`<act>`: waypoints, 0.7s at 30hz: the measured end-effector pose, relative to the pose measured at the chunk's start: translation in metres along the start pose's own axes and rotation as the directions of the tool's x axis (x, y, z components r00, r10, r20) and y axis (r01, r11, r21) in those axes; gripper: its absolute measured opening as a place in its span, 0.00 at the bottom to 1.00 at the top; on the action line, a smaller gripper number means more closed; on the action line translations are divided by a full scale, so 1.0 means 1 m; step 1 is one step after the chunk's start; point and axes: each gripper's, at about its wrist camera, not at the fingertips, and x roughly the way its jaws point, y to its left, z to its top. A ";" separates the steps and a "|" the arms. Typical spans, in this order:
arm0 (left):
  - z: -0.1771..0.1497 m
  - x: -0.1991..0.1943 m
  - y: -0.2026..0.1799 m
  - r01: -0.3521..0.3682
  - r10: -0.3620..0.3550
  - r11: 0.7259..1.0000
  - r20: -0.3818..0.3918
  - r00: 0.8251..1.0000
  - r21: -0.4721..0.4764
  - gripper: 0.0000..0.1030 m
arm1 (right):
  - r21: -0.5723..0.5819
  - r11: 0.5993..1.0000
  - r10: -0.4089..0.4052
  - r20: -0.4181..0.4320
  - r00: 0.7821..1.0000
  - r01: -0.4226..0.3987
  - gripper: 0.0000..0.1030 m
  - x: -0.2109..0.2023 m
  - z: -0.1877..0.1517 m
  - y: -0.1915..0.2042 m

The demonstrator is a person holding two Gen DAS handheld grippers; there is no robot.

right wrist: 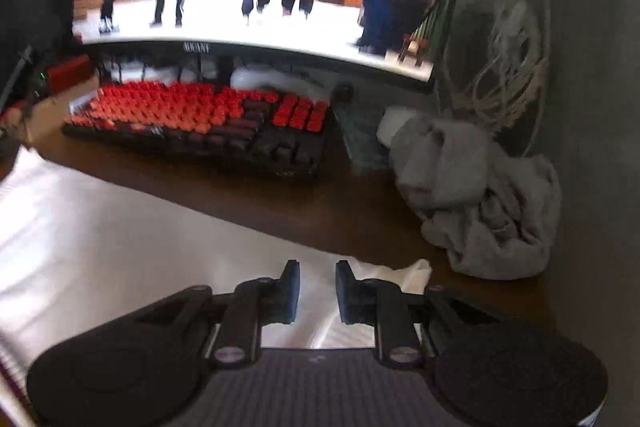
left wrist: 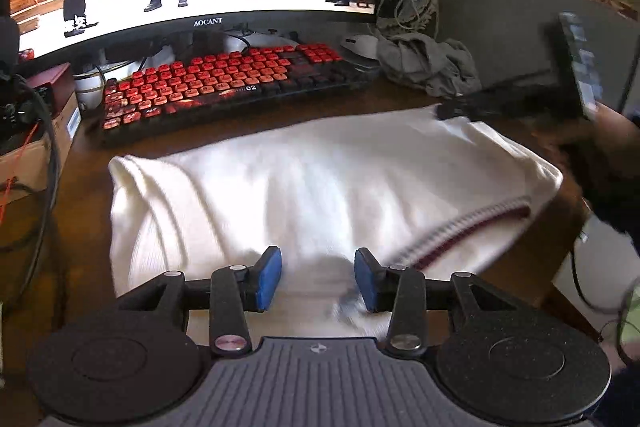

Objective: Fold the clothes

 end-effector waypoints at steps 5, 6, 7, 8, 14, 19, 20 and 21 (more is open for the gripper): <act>0.005 -0.011 0.000 -0.003 0.003 1.000 0.013 1.000 -0.009 0.39 | -0.030 0.999 -0.013 0.006 1.000 0.013 0.18 -0.023 -0.022 0.013; 0.010 -0.010 0.001 -0.001 0.001 1.000 0.020 1.000 0.003 0.39 | -0.032 0.999 -0.015 0.008 1.000 0.015 0.21 -0.033 -0.030 0.016; 0.015 -0.008 0.002 0.002 -0.002 1.000 0.028 1.000 0.014 0.39 | -0.035 0.999 -0.017 0.011 1.000 0.018 0.25 -0.043 -0.039 0.020; 0.020 -0.005 0.003 0.002 -0.003 1.000 0.036 0.999 0.030 0.39 | -0.037 0.999 -0.020 0.013 1.000 0.020 0.25 -0.053 -0.047 0.024; 0.047 0.026 0.018 -0.029 0.026 0.997 0.043 0.999 0.072 0.39 | 0.042 0.999 -0.006 0.013 1.000 0.005 0.25 -0.103 -0.082 0.024; 0.044 0.044 0.035 -0.066 0.066 0.996 0.006 0.998 0.058 0.37 | 0.066 0.998 0.014 0.056 0.998 -0.018 0.25 -0.113 -0.070 0.020; 0.040 0.043 0.036 -0.061 0.061 0.997 0.001 0.998 0.055 0.37 | 0.070 0.997 0.032 0.072 0.997 -0.037 0.25 -0.111 -0.062 0.020; 0.035 0.039 0.034 -0.061 0.061 0.996 -0.001 0.998 0.068 0.37 | 0.070 0.996 0.056 0.088 0.995 -0.062 0.25 -0.107 -0.054 0.023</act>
